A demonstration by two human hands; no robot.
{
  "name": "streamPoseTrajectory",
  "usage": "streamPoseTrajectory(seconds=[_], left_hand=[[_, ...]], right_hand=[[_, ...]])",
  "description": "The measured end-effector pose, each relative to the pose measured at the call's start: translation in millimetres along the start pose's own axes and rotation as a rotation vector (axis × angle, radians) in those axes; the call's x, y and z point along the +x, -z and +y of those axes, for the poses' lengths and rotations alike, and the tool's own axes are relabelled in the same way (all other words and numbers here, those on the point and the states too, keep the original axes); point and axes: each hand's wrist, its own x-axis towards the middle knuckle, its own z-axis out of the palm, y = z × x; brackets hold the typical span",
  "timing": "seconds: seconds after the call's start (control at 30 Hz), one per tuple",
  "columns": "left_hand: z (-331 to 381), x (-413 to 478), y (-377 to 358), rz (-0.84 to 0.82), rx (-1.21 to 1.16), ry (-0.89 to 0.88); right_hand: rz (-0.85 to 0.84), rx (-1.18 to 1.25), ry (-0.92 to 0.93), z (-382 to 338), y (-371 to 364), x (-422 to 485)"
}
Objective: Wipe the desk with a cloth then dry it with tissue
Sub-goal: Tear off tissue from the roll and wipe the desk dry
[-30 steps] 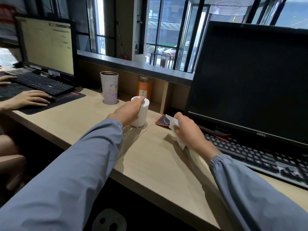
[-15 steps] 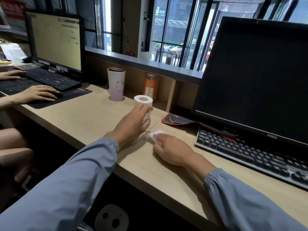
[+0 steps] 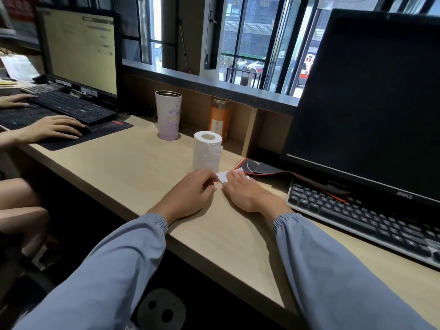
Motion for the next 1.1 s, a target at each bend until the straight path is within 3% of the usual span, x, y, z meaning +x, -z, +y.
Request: streamPoseTrajectory(seconds=[0.2,0.4,0.7,0.87,1.1], left_hand=[[-5,2,-3,0.005,0.051,-0.023],[-1,4,0,0.005,0.050,0.012],[2,5,8,0.034,-0.034,0.193],[6,6,8,0.030,-0.041,0.195],[1,5,6,0.031,-0.049,0.149]], right_hand=[[-0.071,-0.005,0.045,8,-3,-1],[-0.014,-0.016,0.036,9,-4,12],[-0.007,-0.008,0.018,-3,-2,12],[-0.058,-0.031,0.153,-6,-13,-20],[-0.013,-0.035,0.135,-17,-13,-14]])
